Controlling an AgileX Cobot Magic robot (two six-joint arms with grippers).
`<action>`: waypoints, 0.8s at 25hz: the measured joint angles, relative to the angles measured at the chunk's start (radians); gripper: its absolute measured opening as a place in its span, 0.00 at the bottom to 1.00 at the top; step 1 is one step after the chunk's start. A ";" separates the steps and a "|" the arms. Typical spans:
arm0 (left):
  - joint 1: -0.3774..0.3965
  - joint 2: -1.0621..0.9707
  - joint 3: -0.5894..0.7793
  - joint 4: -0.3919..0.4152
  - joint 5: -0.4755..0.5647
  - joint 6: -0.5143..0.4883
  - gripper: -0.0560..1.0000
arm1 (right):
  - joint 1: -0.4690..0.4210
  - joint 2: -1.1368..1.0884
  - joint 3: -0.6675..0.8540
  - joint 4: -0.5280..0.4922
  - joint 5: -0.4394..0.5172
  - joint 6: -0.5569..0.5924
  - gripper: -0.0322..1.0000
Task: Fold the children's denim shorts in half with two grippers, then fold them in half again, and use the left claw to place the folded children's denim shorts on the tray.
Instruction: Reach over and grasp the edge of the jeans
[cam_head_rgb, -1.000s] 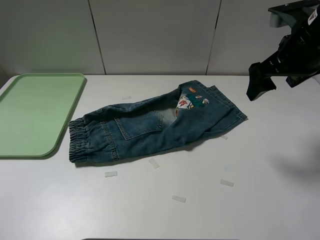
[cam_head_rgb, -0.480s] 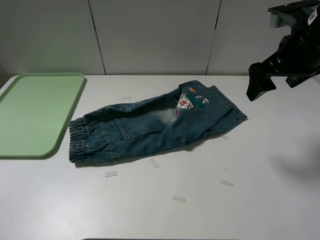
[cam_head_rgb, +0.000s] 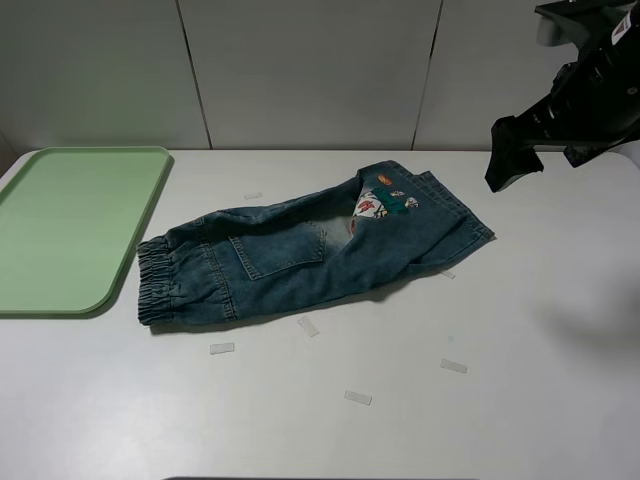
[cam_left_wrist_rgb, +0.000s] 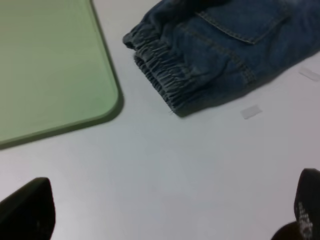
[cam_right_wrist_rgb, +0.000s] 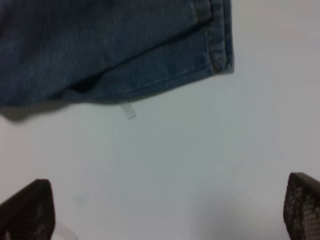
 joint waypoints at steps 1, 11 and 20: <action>0.013 -0.008 0.000 0.000 0.000 0.000 0.96 | 0.000 0.000 0.000 0.000 -0.005 0.000 0.70; 0.104 -0.057 -0.001 -0.001 0.002 0.000 0.96 | 0.000 0.038 0.000 0.000 -0.048 -0.001 0.70; 0.105 -0.057 -0.001 0.000 0.002 0.000 0.96 | 0.000 0.130 0.000 -0.019 -0.176 -0.008 0.70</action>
